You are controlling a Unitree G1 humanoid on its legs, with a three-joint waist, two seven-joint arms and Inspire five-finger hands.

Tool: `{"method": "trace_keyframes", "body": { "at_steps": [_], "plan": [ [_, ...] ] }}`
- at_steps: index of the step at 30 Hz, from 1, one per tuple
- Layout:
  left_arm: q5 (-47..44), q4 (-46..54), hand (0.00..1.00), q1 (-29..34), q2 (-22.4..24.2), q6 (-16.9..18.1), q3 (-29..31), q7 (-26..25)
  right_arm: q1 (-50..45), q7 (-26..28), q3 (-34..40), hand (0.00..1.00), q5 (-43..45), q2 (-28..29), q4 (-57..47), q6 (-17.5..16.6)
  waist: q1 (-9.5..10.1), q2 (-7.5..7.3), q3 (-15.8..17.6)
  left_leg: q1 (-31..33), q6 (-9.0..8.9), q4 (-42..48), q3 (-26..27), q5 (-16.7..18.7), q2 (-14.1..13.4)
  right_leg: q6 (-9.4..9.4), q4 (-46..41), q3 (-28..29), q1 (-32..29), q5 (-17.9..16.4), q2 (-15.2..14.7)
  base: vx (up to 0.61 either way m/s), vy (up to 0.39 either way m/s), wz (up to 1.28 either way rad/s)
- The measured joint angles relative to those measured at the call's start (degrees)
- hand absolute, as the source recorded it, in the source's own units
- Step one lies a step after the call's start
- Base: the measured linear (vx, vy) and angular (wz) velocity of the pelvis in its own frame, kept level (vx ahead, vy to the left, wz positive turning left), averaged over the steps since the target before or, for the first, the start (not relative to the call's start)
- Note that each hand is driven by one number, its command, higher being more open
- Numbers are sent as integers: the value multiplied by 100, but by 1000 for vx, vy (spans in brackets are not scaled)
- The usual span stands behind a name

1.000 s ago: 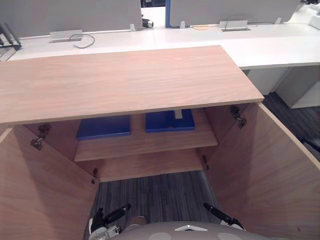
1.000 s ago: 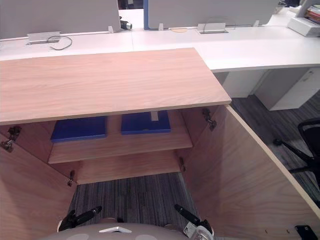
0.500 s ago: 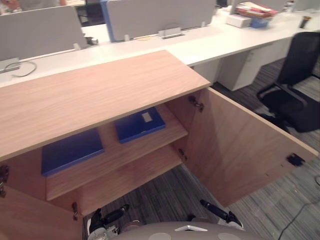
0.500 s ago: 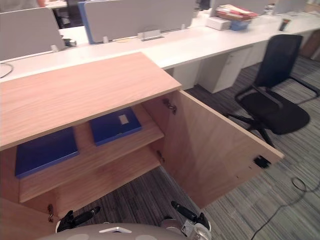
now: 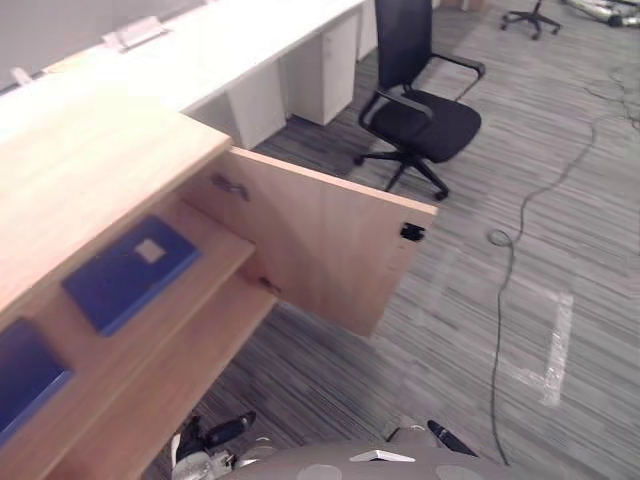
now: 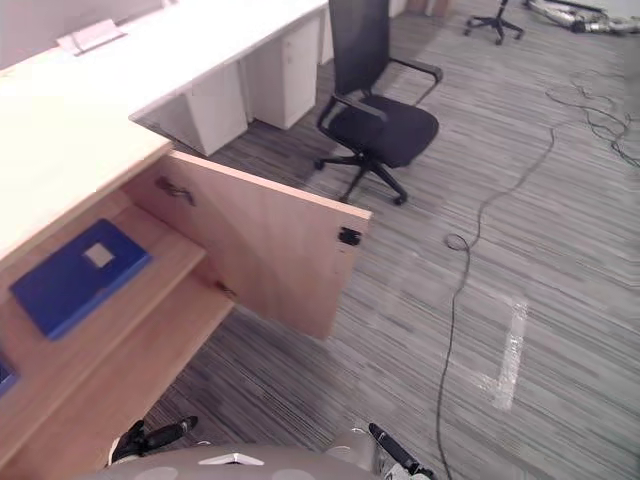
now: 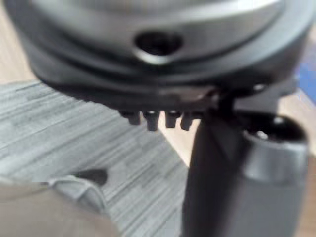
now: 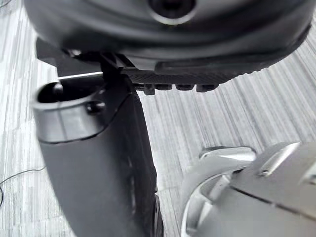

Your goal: Walk over to the cabinet, pick up the folder, carry it to the office cabinet, place the folder inside the office cabinet, then close the office cabinet door

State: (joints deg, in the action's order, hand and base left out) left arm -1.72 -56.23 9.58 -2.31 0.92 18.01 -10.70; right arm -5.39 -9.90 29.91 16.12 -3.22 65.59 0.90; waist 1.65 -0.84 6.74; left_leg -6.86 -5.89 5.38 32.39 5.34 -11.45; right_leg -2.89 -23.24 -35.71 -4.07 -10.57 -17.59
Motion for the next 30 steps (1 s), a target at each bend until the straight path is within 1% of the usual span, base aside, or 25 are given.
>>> {"method": "trace_keyframes", "body": {
  "at_steps": [1,2,4,5,6,7,9,11,13,15,16,18,19,21,23,24,25,27,28,30],
  "plan": [
    [-1,0,100,4,19,3,-5,3,28,67,-100,100,1,-2,25,11,0,29,8,-48,-49,-2,98,-67,-149,-39,238,89,48,60,248,42,-132,-51],
    [-2,1,100,10,29,8,4,7,44,112,-141,100,1,-11,60,7,15,29,7,-73,-50,20,147,-77,-207,-26,309,147,54,78,337,30,-150,-58],
    [-5,14,100,16,24,11,52,7,128,323,-311,100,12,-9,128,8,-10,48,-8,-54,-133,120,297,-145,-376,35,633,336,53,209,622,-18,-120,-51],
    [-11,19,100,16,23,11,52,2,146,343,-335,100,10,-20,127,3,-26,77,-16,-40,-135,133,309,-163,-403,36,727,372,52,263,677,-24,-73,-41],
    [-17,35,100,15,25,11,50,1,164,369,-341,100,12,-24,126,-3,-35,68,-11,-31,-152,114,331,-216,-429,60,937,440,55,379,784,-20,-34,-31],
    [-17,50,100,13,25,11,51,1,163,383,-333,100,14,-24,128,-2,-41,64,-8,-29,-153,88,329,-258,-428,64,1030,451,65,435,816,-16,-12,-28],
    [-17,84,100,-16,32,11,45,4,159,432,-81,100,90,-29,142,-2,-81,94,20,-52,-201,-88,315,-381,-398,74,1444,440,179,670,949,-16,14,-7],
    [-16,118,100,-13,50,10,45,20,161,429,174,100,263,-45,152,-3,-166,116,38,-77,-248,-190,302,-433,-354,61,1684,416,276,799,994,-24,54,5],
    [-15,135,100,-10,57,7,43,43,166,433,369,100,557,-70,154,-8,-195,128,44,-115,-254,-244,270,-475,-286,34,1906,390,400,930,993,-26,71,4],
    [-14,219,100,-3,91,2,34,96,174,500,538,100,1390,-102,140,-41,-196,143,46,-182,-252,-274,238,-482,-191,-10,2181,404,562,1090,981,-47,92,-2],
    [-14,254,100,-3,100,4,31,106,182,529,575,100,1589,-103,122,-43,-197,144,45,-187,-252,-278,224,-481,-170,-18,2249,404,594,1135,978,-52,84,1],
    [-14,299,100,-5,110,15,32,150,271,607,737,100,2380,-110,91,-169,-196,142,43,-214,-251,-286,185,-480,-98,-39,2484,426,682,1296,962,-55,77,-5],
    [-14,289,100,-1,101,14,34,150,323,578,790,100,2493,-121,54,-188,-193,142,43,-230,-250,-288,168,-479,-79,-35,2547,439,712,1340,958,-58,76,-8],
    [-10,282,100,5,89,14,33,149,411,458,728,100,2417,-157,-207,-198,-193,143,42,-250,-250,-301,150,-478,-32,-44,2630,446,760,1401,944,-59,77,-3],
    [2,281,100,19,88,14,20,148,403,395,262,100,2049,-266,-681,-215,-201,165,31,-252,-250,-342,111,-474,-5,-50,2651,458,744,1436,935,-67,74,-2],
    [3,280,100,27,77,14,-36,148,408,393,-155,100,1846,-389,-1024,-221,-201,185,19,-249,-254,-363,52,-440,-7,-48,2654,466,725,1455,945,-77,70,-3],
    [3,280,100,28,76,14,-66,149,413,394,-394,100,1782,-461,-1220,-239,-196,199,10,-245,-263,-367,25,-415,-15,-53,2668,471,720,1472,957,-98,79,-3],
    [-3,282,100,65,48,16,-263,165,577,484,-1207,100,1603,-753,-1866,-343,-195,216,-11,-228,-260,-371,19,-341,-5,-52,2762,508,702,1579,980,-91,63,-7],
    [-1,281,100,68,30,16,-296,179,664,523,-1384,100,1596,-806,-1944,-390,-192,216,-11,-228,-259,-371,20,-327,-2,-59,2762,526,693,1593,981,-105,72,-9],
    [1,282,100,88,-23,19,-423,253,1038,703,-2057,100,1593,-977,-2095,-496,-178,220,-16,-233,-261,-368,12,-246,-4,-66,2765,546,682,1644,985,-119,78,-4]
  ]
}}
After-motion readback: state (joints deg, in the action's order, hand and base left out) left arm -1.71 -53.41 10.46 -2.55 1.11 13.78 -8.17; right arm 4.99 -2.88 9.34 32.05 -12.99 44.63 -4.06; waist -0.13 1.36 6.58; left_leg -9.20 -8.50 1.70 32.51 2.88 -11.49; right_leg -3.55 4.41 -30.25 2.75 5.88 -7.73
